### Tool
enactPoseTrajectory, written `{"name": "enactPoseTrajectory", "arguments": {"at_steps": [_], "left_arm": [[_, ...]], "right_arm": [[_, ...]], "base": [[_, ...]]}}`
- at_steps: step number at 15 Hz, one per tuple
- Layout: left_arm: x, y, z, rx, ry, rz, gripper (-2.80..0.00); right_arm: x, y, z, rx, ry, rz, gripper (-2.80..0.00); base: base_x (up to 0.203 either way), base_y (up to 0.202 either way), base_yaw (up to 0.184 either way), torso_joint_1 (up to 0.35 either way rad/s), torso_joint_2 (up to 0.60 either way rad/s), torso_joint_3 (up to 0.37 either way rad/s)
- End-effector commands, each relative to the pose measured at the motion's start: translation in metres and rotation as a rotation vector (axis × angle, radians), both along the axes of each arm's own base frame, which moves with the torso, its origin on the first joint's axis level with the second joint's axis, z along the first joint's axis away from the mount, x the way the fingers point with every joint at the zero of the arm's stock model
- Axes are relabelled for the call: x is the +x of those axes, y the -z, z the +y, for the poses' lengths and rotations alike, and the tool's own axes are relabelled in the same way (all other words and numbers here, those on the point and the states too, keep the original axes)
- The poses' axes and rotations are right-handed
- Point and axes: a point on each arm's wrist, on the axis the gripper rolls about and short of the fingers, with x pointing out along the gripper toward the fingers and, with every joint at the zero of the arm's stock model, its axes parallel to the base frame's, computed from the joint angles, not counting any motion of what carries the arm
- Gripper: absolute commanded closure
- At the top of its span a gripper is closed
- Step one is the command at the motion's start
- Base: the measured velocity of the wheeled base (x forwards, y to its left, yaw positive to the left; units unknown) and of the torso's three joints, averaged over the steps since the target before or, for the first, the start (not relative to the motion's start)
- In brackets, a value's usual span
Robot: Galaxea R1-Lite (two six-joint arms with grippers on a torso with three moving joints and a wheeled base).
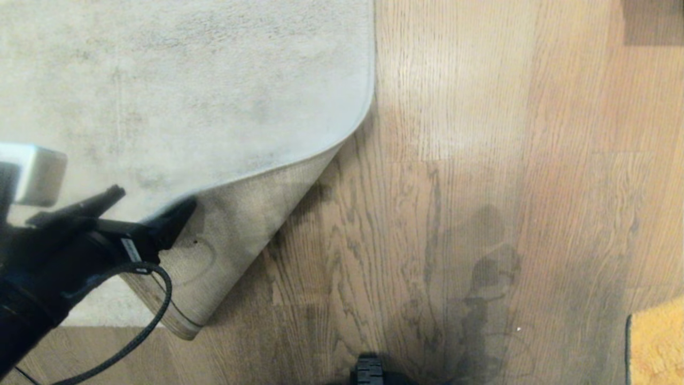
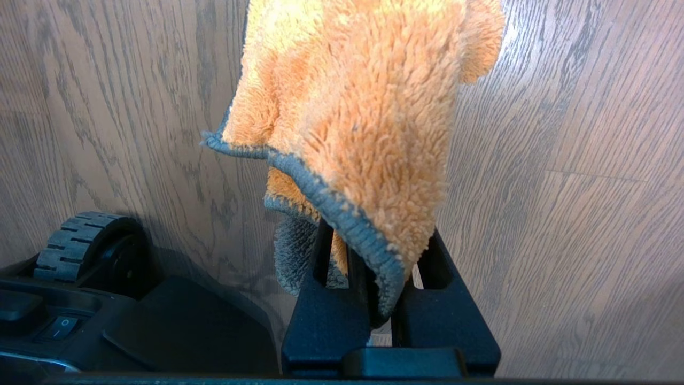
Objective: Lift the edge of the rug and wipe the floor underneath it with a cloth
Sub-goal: Lay down the carpet
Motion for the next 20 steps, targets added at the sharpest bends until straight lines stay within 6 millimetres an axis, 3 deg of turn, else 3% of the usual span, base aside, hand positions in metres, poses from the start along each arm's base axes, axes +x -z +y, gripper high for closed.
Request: {"name": "enactPoseTrajectory", "arguments": {"at_steps": [1,5,10,16,17,20], "left_arm": [[-0.013,-0.010,-0.002,-0.068,0.049,-0.053,-2.80],[-0.025,-0.010,0.004,-0.102,0.058,-0.066,-2.80],[-0.036,0.017,0.003,-0.036,0.104,0.009,-2.80],[-0.049,0.054,-0.009,0.190,0.244,0.278,-2.80],[-0.050,0.058,-0.010,0.217,0.255,0.314,0.00],[-0.046,0.068,-0.017,0.268,0.277,0.388,0.00]], "right_arm": [[0.000,0.000,0.000,-0.001,-0.001,0.001,0.00],[0.000,0.000,0.000,-0.001,-0.001,0.001,0.00],[0.000,0.000,0.000,-0.001,-0.001,0.001,0.00],[0.000,0.000,0.000,-0.001,-0.001,0.001,0.00],[0.000,0.000,0.000,-0.001,-0.001,0.001,0.00],[0.000,0.000,0.000,-0.001,-0.001,0.001,0.00]], "base": [[0.000,0.000,0.000,0.000,0.00,0.000],[0.000,0.000,0.000,0.000,0.00,0.000],[0.000,0.000,0.000,0.000,0.00,0.000],[0.000,0.000,0.000,0.000,0.00,0.000],[0.000,0.000,0.000,0.000,0.00,0.000],[0.000,0.000,0.000,0.000,0.00,0.000]]}}
